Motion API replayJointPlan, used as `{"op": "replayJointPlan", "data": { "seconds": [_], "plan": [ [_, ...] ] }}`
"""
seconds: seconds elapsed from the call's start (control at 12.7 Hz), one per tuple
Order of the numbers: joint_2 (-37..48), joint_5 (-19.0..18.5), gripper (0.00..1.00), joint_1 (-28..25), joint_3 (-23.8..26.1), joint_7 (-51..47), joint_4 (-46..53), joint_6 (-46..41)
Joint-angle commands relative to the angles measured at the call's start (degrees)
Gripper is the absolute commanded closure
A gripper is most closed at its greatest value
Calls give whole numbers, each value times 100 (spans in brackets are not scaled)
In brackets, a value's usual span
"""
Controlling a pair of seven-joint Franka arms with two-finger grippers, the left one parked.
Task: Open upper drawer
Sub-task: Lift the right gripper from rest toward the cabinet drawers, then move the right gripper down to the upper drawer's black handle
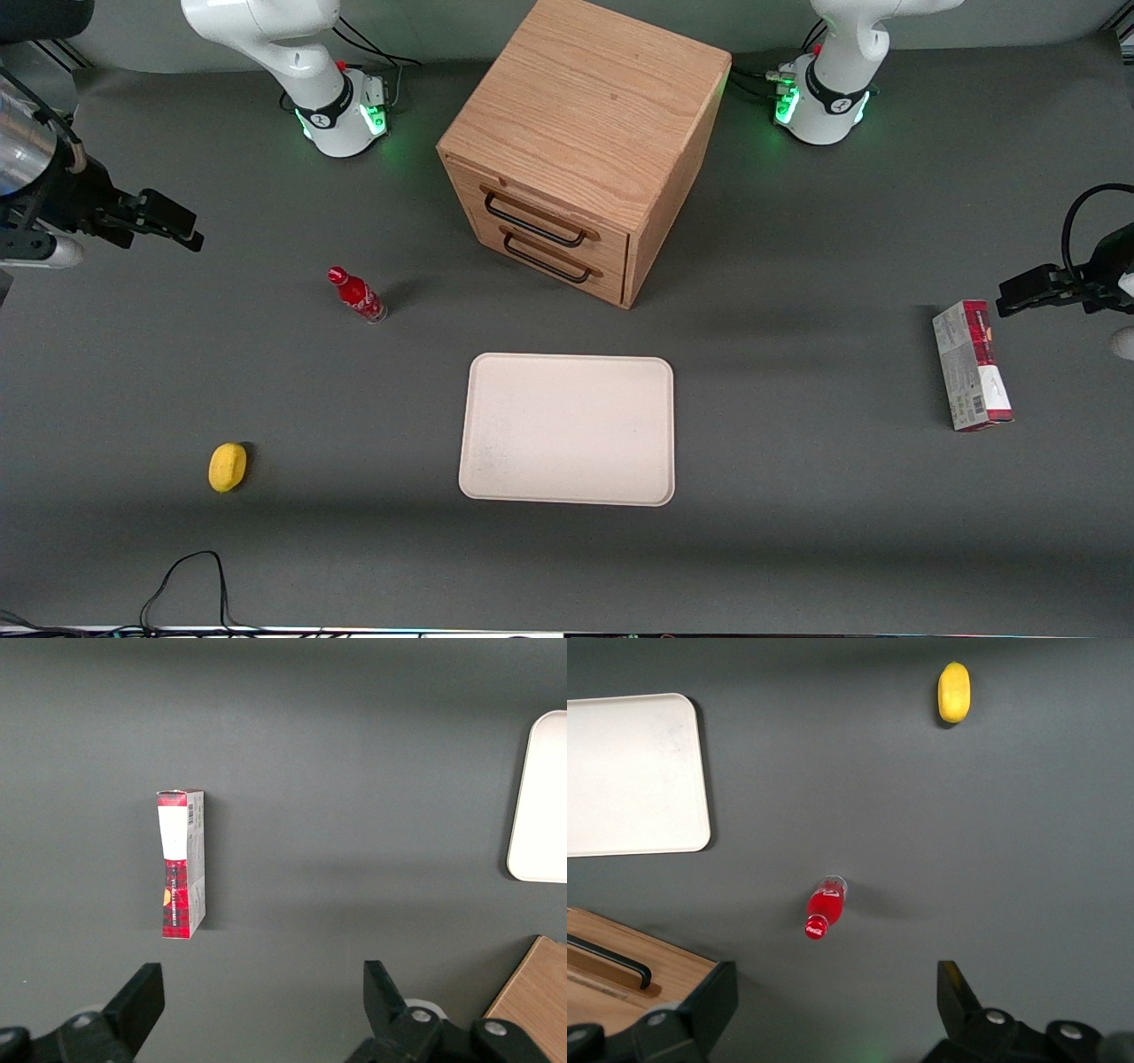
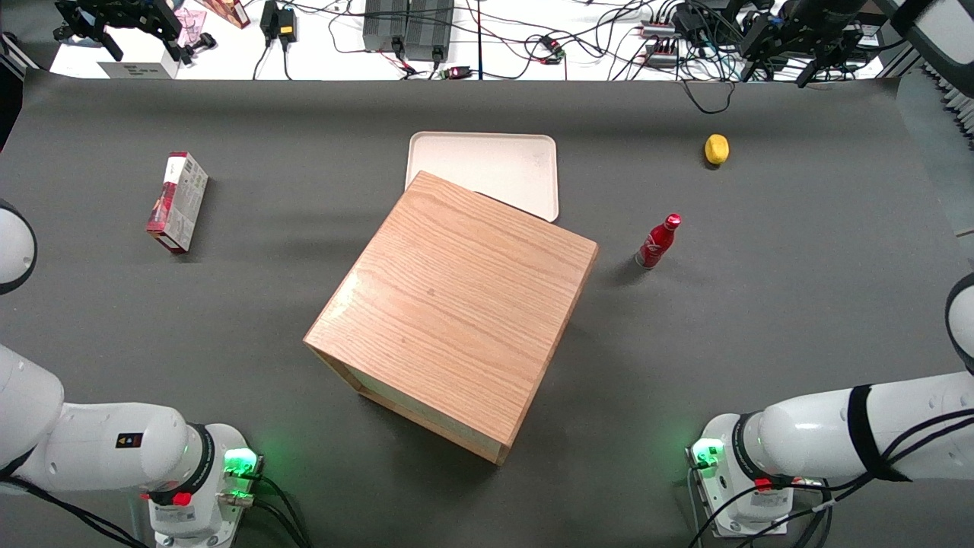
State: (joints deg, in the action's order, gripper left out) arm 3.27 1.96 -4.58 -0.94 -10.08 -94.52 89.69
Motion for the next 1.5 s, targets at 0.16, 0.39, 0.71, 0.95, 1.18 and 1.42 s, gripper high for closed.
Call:
{"op": "replayJointPlan", "data": {
  "seconds": [0.16, 0.39, 0.71, 0.95, 1.18, 1.42],
  "plan": [
    [-281, -72, 0, -25, 198, 85, 546, -92],
    [-870, 76, 0, -34, 1285, -248, 1267, -364],
    [-1389, 121, 0, -34, 3069, -100, 1682, -496],
    [-1802, 656, 0, -51, 3784, 470, 1867, -470],
    [-2057, 727, 0, -69, 3952, 1111, 1640, -286],
    [-2120, 745, 0, -86, 4128, 1244, 570, 1028]
  ]
}}
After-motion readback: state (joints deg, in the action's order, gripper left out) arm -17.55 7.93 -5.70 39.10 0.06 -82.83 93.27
